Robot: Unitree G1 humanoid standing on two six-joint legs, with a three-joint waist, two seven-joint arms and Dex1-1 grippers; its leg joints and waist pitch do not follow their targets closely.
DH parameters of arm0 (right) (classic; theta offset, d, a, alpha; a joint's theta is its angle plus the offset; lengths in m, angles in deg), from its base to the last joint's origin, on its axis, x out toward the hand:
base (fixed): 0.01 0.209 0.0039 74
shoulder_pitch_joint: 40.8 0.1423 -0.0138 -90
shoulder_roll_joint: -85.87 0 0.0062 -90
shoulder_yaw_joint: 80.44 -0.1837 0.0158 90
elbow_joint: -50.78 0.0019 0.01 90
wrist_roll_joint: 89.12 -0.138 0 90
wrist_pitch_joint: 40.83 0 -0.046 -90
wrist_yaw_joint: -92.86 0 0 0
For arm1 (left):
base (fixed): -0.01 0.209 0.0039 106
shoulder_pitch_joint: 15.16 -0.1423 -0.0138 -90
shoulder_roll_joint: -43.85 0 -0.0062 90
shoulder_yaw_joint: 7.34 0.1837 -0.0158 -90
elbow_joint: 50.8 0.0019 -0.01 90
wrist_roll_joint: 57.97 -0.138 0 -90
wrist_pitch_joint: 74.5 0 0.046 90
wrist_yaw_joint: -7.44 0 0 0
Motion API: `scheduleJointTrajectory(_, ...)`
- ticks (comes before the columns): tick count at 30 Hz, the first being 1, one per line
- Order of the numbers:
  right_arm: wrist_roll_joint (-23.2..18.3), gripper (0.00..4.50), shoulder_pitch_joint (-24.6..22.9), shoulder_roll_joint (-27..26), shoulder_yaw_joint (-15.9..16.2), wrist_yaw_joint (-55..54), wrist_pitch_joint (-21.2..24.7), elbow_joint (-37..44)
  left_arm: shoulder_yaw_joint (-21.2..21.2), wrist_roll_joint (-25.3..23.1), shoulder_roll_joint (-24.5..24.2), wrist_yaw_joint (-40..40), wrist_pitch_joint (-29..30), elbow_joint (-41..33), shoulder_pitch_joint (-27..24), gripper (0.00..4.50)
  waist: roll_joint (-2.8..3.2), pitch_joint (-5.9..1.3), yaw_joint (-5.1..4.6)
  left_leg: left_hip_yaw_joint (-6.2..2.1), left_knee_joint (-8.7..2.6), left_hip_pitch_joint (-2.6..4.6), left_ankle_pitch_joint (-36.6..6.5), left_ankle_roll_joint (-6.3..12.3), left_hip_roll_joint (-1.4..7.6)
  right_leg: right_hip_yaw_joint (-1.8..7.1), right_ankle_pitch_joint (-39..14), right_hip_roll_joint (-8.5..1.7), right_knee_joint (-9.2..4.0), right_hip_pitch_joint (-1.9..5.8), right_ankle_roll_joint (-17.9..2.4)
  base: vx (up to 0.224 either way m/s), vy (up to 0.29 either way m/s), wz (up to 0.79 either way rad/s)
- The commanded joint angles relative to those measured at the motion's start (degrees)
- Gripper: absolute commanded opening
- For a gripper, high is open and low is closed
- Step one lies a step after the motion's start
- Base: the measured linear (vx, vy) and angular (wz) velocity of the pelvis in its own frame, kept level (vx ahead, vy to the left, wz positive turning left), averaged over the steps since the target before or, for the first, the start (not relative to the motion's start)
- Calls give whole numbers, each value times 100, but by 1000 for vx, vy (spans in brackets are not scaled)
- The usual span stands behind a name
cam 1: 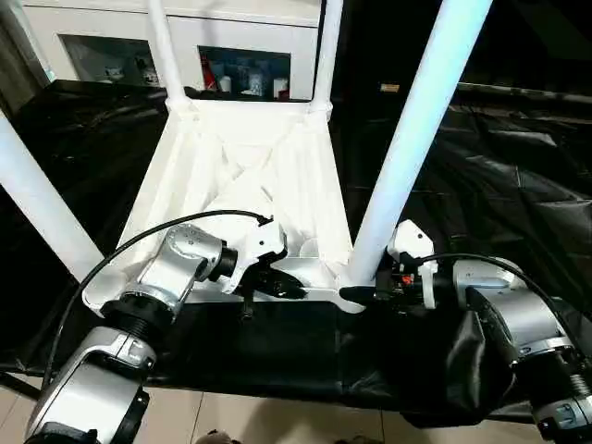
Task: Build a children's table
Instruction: Rotate leg to tighten
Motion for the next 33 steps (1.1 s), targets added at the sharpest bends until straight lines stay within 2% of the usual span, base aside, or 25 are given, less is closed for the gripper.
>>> scheduleJointTrajectory(1, -100, 272, -112, -159, 126, 13, -2, 139, 25, 45, 153, 158, -14, -51, 13, 0, -24, -288, -25, -32, -404, 19, -999, 336, 158, 254, -832, -266, -376, 286, -1430, 0, 0, 0)
scheduleJointTrajectory(4, 34, 271, -94, -463, -58, -694, -146, -173, -96, -68, 374, 824, 19, 184, 97, 0, -30, -280, -38, -39, -411, 7, -1041, 289, 154, 253, -925, -270, -384, 283, -1404, 0, 0, 0)
scheduleJointTrajectory(5, 221, 271, -24, -734, -224, -1465, -275, -507, -186, -155, 568, 1387, 61, 390, 182, 0, -45, -261, -68, -37, -427, -12, -1140, 230, 142, 247, -1226, -271, -423, 270, -1319, 0, 0, 0)
scheduleJointTrajectory(6, 235, 270, -16, -774, -246, -1563, -275, -541, -194, -166, 596, 1460, 66, 416, 193, 0, -49, -242, -87, -44, -432, 10, -1391, 113, 122, 237, -1866, -276, -487, 248, -1136, 0, 0, 0)
scheduleJointTrajectory(7, 335, 270, 41, -1088, -424, -2324, -264, -804, -259, -251, 820, 2037, 98, 623, 280, 0, -49, -251, -89, -52, -429, 23, -1446, 76, 115, 239, -2100, -291, -512, 239, -1052, 0, 0, 0)
scheduleJointTrajectory(8, 326, 270, 54, -1266, -536, -2687, -183, -883, -285, -273, 946, 2285, 126, 708, 319, 0, -52, -240, -111, -59, -437, 41, -1515, 16, 114, 241, -2381, -288, -551, 209, -943, 0, 0, 0)
scheduleJointTrajectory(9, 321, 270, 61, -1392, -613, -2942, -133, -932, -298, -285, 1036, 2440, 148, 761, 344, 0, -60, -236, -145, -69, -446, 27, -1526, -5, 107, 239, -2540, -277, -568, 208, -833, 0, 0, 0)
scheduleJointTrajectory(11, 332, 270, 93, -1714, -790, -3615, -34, -1052, -332, -298, 1309, 2841, 230, 863, 406, 0, -61, -242, -157, -68, -444, 33, -1522, 45, 105, 244, -2591, -270, -591, 190, -743, 0, 0, 0)
scheduleJointTrajectory(12, 332, 270, 93, -1714, -790, -3615, -34, -1052, -332, -298, 1309, 2841, 230, 863, 406, 0, -59, -248, -159, -78, -451, 18, -1497, 64, 105, 236, -2561, -270, -589, 203, -719, 0, 0, 0)
scheduleJointTrajectory(13, 391, 270, 164, -2031, -898, -4240, -9, -1208, -297, -342, 1613, 3175, 261, 928, 451, 0, -61, -256, -154, -77, -448, 10, -1454, 87, 101, 237, -2510, -270, -588, 209, -711, 0, 0, 0)
scheduleJointTrajectory(14, 435, 270, 198, -2143, -881, -4397, -20, -1267, -253, -365, 1740, 3259, 270, 935, 456, 0, -46, -253, -173, -70, -455, 4, -1404, 86, 107, 245, -2369, -259, -576, 187, -740, 0, 0, 0)
scheduleJointTrajectory(15, 526, 270, 227, -2240, -822, -4492, -98, -1325, -209, -418, 1856, 3342, 223, 958, 461, 0, 5, -290, -163, -84, -453, 15, -1335, 56, 112, 234, -2200, -260, -550, 218, -780, 0, 0, 0)
scheduleJointTrajectory(18, 588, 270, 244, -2293, -775, -4525, -157, -1359, -182, -453, 1921, 3386, 187, 975, 464, 0, -17, -299, -164, -57, -441, -18, -1157, 162, 104, 239, -1580, -246, -506, 246, -933, 0, 0, 0)
scheduleJointTrajectory(20, 618, 326, 272, -2380, -744, -4479, -316, -1400, -142, -472, 2020, 3334, 154, 1001, 473, 0, -11, -305, -162, -49, -431, -13, -1158, 222, 106, 244, -1496, -255, -503, 249, -980, 0, 0, 0)
scheduleJointTrajectory(22, 536, 340, 291, -2424, -778, -4353, -381, -1393, -141, -466, 2034, 3291, 142, 1025, 486, 0, 3, -299, -157, -45, -433, -15, -1162, 259, 101, 244, -1507, -257, -508, 255, -1002, 0, 0, 0)
scheduleJointTrajectory(23, 509, 340, 292, -2392, -777, -4272, -376, -1350, -142, -455, 1986, 3224, 122, 1021, 481, 0, -17, -295, -161, -42, -434, -13, -1239, 270, 99, 242, -1647, -258, -526, 248, -978, 0, 0, 0)
scheduleJointTrajectory(25, 494, 361, 290, -2365, -772, -4219, -364, -1314, -143, -446, 1949, 3175, 112, 1012, 474, 0, -1, -290, -158, -49, -444, -9, -1304, 266, 104, 242, -1828, -265, -543, 241, -932, 0, 0, 0)
scheduleJointTrajectory(28, 355, 361, 246, -2039, -611, -3425, -345, -1053, -149, -399, 1711, 2797, 14, 891, 389, 0, -14, -296, -155, -60, -450, -21, -1353, 276, 111, 238, -1849, -263, -539, 259, -901, 0, 0, 0)
scheduleJointTrajectory(32, 276, 361, 87, -1463, -264, -2301, -391, -622, -135, -355, 1414, 2293, -25, 773, 301, 0, -29, -321, -136, -40, -413, -38, -1044, 466, 109, 239, -1257, -264, -486, 300, -1051, 0, 0, 0)
scheduleJointTrajectory(33, 227, 361, -13, -1102, -111, -1689, -411, -385, -110, -327, 1206, 1925, -81, 713, 253, 0, -31, -311, -114, -43, -415, -41, -975, 517, 115, 236, -1196, -266, -487, 313, -1074, 0, 0, 0)
